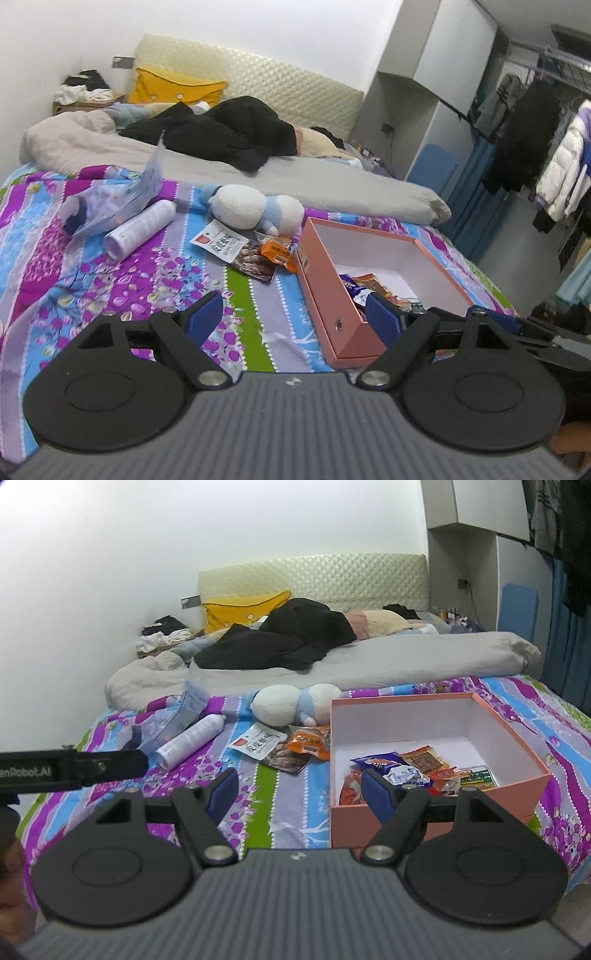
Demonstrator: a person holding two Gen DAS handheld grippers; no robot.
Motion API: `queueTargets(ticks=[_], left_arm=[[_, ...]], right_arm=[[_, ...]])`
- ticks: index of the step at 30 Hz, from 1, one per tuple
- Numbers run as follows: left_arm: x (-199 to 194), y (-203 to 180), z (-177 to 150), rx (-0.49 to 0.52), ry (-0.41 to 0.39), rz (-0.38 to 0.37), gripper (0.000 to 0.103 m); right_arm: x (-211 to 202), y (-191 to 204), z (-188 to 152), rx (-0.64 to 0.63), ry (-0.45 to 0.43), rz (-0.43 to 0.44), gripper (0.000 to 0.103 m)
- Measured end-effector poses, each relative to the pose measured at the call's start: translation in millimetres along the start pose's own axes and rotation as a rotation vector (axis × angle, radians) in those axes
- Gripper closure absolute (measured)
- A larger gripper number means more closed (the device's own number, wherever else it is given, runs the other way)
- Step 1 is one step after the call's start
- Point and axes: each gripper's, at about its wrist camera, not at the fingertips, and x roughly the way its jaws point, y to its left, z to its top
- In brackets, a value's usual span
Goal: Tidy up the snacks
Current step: 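Withdraw both tools from the box toward the shrimp bag and orange packet, then grasp the white shrimp-flavour bag with left tool while right tool grasps the orange packet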
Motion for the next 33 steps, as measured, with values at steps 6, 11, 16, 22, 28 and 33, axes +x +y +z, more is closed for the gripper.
queueTargets(ticks=[6,11,16,22,28,33], left_arm=[[-5,14,-20,-0.02,0.02,0.03,0.016],[2,29,-28,-0.069,0.033,0.028,0.016],[22,45,-35,-0.106,0.052,0.005,0.016],[59,70,-32,-0.179,0.07,-0.016,0.016],[108,97,-27,-0.248,0.082,-0.035,0.017],[155,116,-22,-0.304,0.093,-0.089,0.017]], right_arm=[[-6,9,-17,-0.02,0.005,0.027,0.028],[-1,13,-27,-0.026,0.022,0.035,0.028],[15,21,-34,-0.076,0.038,0.015,0.029],[46,33,-35,-0.146,0.063,0.002,0.037],[84,43,-31,-0.215,0.073,-0.004,0.043],[121,47,-30,-0.246,0.078,-0.028,0.043]])
